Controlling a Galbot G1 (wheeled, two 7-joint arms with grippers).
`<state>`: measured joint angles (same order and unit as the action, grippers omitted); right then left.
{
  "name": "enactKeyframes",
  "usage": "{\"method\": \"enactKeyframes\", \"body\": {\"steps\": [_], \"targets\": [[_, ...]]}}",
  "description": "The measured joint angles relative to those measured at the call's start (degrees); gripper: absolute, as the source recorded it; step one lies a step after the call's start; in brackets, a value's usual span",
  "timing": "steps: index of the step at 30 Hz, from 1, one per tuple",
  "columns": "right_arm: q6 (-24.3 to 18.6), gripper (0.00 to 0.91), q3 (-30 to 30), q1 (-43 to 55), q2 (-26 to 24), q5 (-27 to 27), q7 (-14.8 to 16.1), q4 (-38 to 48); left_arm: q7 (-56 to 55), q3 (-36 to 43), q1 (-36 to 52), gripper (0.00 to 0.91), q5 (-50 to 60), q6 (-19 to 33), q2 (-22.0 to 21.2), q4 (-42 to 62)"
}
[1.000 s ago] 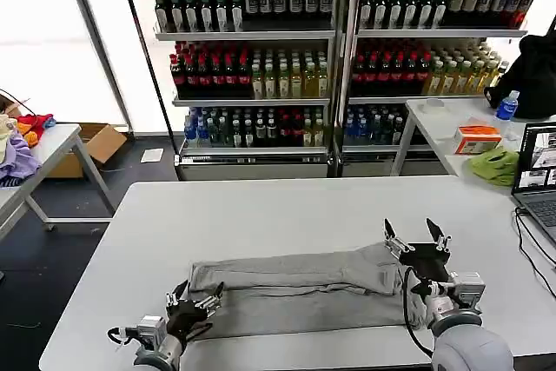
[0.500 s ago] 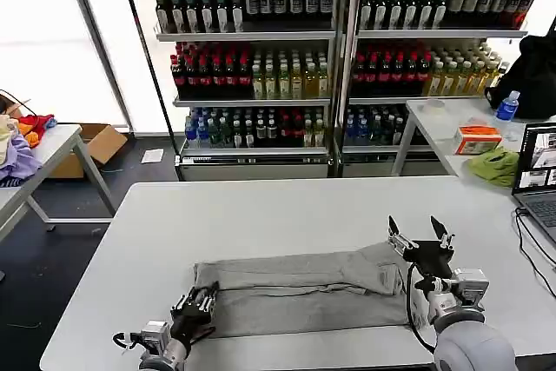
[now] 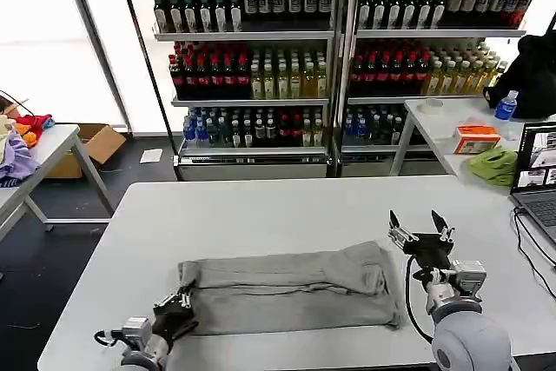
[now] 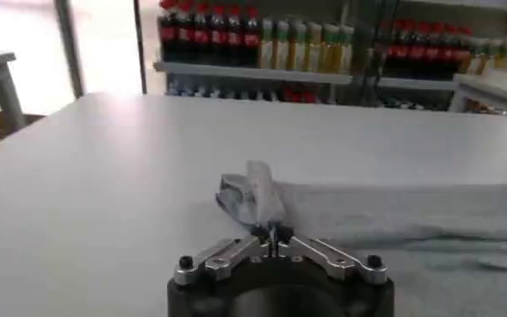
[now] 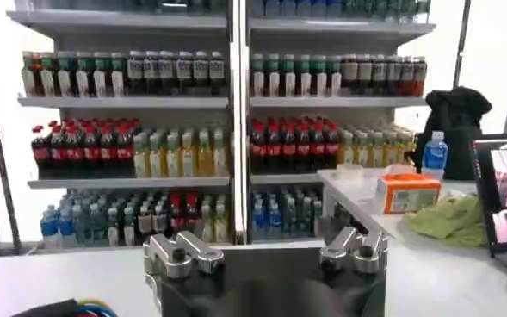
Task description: Fold and organize the clothes.
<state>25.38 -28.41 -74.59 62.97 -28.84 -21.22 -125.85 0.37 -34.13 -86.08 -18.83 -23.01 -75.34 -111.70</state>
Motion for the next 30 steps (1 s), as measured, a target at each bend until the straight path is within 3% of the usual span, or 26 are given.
{"method": "enactKeyframes", "body": {"steps": [17, 23, 30], "targets": [[0.1, 0.907, 2.1, 2.9, 0.6, -0.3, -0.4, 0.3, 1.5, -25.8, -1.3, 0.000, -9.4, -0.4, 19.7, 4.4], [0.0, 0.907, 1.1, 2.0, 0.5, -0.3, -0.7, -0.3, 1.1, -25.7, -0.5, 0.000, -8.3, -0.9, 21.2, 1.9], [0.0, 0.907, -1.2, 0.0, 0.7, -0.3, -0.9, -1.6, -0.2, -18.1, 0.5, 0.000, -7.2, -2.1, 19.2, -2.5]]}}
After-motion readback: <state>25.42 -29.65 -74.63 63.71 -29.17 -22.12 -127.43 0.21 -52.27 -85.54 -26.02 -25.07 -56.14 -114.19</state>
